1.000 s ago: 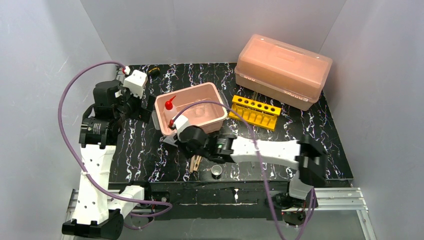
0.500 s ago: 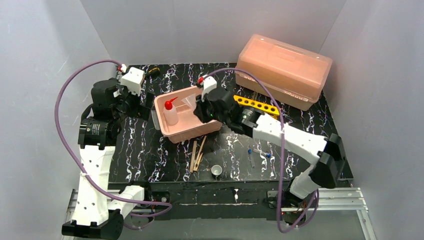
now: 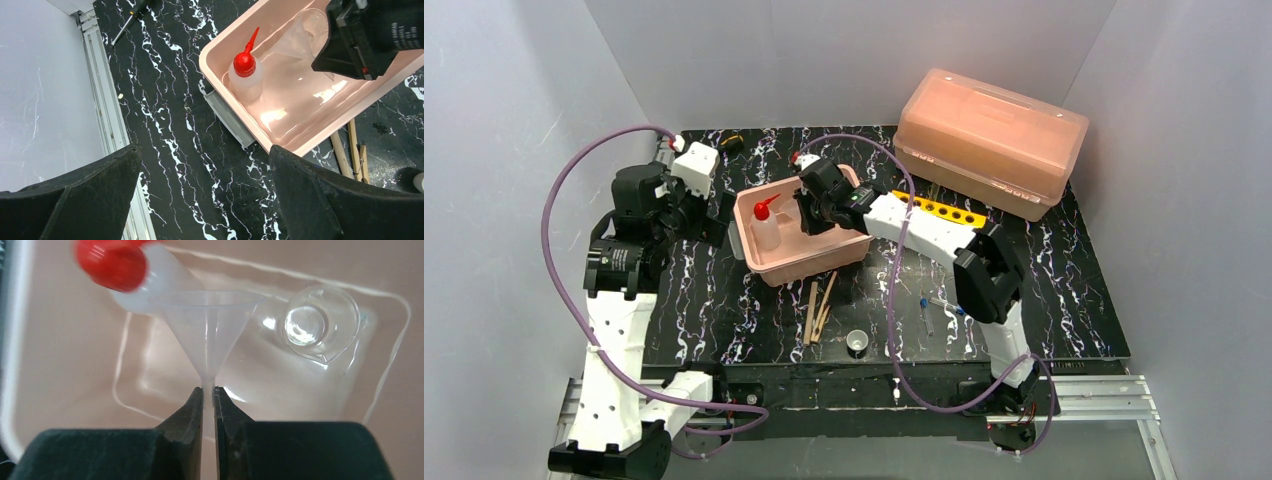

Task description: Organize the chemistry lab equipment

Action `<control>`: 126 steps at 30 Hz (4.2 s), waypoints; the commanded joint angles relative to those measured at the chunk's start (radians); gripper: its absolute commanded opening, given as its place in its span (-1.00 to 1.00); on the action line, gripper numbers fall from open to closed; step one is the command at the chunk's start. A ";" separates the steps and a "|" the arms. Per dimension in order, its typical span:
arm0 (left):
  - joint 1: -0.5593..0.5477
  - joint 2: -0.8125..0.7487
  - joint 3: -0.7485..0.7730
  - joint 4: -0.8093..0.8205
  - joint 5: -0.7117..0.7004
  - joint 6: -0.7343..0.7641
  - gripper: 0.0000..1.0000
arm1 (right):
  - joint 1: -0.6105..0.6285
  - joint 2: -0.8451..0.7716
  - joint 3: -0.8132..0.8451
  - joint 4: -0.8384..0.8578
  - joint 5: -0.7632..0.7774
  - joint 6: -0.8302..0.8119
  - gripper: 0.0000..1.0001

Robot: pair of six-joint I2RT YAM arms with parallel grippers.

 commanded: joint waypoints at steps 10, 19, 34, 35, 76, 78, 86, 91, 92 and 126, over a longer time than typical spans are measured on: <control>0.006 -0.014 -0.018 -0.016 0.043 0.024 0.97 | -0.014 0.064 0.130 -0.070 -0.023 -0.021 -0.14; 0.006 -0.007 0.007 -0.047 0.048 0.026 0.97 | 0.032 -0.178 0.055 -0.020 0.130 -0.037 0.07; 0.006 -0.016 0.012 -0.074 0.061 0.026 0.97 | 0.369 -0.420 -0.524 0.076 0.314 0.124 0.35; 0.007 -0.017 0.012 -0.075 0.064 0.026 0.97 | 0.377 -0.401 -0.533 0.074 0.318 0.138 0.36; 0.007 -0.026 -0.011 -0.094 0.062 0.057 0.97 | 0.383 -0.207 -0.562 0.135 0.320 0.219 -0.34; 0.006 -0.025 -0.010 -0.094 0.063 0.059 0.97 | 0.385 -0.236 -0.566 0.137 0.318 0.218 -0.41; 0.007 -0.022 -0.014 -0.086 0.064 0.053 0.97 | 0.398 -0.377 -0.588 0.135 0.323 0.192 -0.49; 0.007 -0.023 -0.017 -0.078 0.051 0.053 0.97 | 0.401 -0.499 -0.594 0.163 0.333 0.114 -0.50; 0.007 -0.023 -0.017 -0.075 0.047 0.053 0.97 | 0.400 -0.522 -0.589 0.174 0.343 0.084 -0.50; 0.008 -0.016 -0.110 -0.049 0.062 0.075 0.97 | -0.155 -0.272 0.115 -0.014 -0.746 -0.058 -0.65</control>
